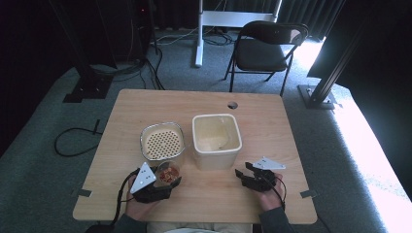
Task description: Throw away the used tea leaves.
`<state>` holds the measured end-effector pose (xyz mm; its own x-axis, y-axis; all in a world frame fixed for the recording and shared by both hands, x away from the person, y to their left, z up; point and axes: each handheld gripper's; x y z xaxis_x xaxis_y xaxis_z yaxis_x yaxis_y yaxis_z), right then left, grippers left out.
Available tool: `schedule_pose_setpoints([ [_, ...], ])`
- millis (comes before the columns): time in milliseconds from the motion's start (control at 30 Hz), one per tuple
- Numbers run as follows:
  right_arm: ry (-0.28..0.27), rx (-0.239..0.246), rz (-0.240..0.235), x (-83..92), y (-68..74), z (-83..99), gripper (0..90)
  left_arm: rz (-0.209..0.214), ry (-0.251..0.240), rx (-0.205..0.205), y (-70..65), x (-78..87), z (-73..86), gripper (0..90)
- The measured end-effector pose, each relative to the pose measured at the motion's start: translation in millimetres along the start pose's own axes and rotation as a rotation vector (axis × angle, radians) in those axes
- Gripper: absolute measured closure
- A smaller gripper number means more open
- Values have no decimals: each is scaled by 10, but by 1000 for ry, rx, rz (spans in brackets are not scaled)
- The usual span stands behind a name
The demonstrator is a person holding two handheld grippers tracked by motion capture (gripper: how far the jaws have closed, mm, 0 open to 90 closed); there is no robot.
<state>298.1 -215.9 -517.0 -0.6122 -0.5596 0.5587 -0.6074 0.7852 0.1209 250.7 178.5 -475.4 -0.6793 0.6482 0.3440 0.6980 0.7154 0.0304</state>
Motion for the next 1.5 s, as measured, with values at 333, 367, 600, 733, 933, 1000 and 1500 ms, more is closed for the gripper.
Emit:
schedule_pose_setpoints([
  [333,9,-27,46,38,-180,51,436,-38,-15,1,129,204,-44,328],
  [367,11,-30,52,39,-195,57,436,-39,-18,2,136,221,-46,328],
  [600,23,-30,100,63,-290,82,429,-53,-19,6,207,303,-29,329],
  [733,24,-27,115,72,-322,84,428,-56,-20,8,231,337,-24,330],
  [933,34,-27,144,63,-398,90,424,-63,-26,15,286,420,-25,330],
  [1000,40,-27,154,51,-421,97,423,-55,-37,18,313,449,-22,330],
  [1500,57,-56,175,-8,-530,147,414,-92,-58,26,489,601,-62,331],
])
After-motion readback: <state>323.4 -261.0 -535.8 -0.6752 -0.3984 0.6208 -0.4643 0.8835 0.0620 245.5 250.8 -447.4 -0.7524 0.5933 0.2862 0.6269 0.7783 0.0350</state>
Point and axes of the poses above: each handheld gripper's, and its own axes: x roughly backward along the jaws, z roughly out of its underside, y roughly to its left, and after that the axes turned 3 degrees about -z, right-handed
